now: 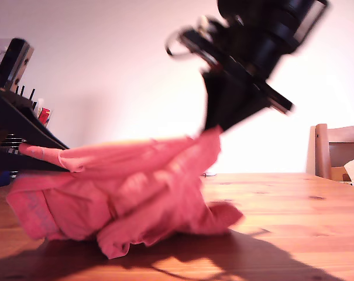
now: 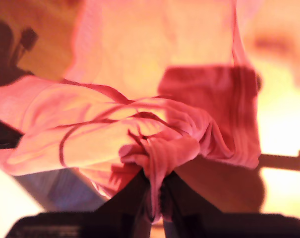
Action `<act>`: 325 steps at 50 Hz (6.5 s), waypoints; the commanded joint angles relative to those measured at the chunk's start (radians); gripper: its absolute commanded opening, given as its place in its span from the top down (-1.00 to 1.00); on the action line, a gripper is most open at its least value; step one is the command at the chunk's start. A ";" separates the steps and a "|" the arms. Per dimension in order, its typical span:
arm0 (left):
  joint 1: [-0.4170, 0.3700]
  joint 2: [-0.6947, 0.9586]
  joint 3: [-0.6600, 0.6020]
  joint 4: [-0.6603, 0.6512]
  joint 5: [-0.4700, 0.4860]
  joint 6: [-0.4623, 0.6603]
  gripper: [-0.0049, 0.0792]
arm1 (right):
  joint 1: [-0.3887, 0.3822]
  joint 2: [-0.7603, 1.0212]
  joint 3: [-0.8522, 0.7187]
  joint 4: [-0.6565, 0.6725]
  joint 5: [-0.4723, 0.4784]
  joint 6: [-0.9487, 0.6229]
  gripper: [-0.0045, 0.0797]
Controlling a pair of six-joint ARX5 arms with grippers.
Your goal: Fold the underwear in front of you. After folding it, place it to the right side.
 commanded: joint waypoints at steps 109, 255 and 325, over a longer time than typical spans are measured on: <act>0.161 0.584 0.546 -0.171 -0.382 0.725 0.93 | -0.013 0.306 0.127 0.208 -0.015 -0.043 0.92; -0.246 0.540 0.550 -0.365 -0.240 0.593 0.93 | -0.255 0.177 -0.087 -0.074 -0.026 0.060 0.12; -0.246 0.540 0.550 -0.354 -0.239 0.593 0.93 | -0.213 0.180 -0.125 -0.113 0.062 0.073 -0.01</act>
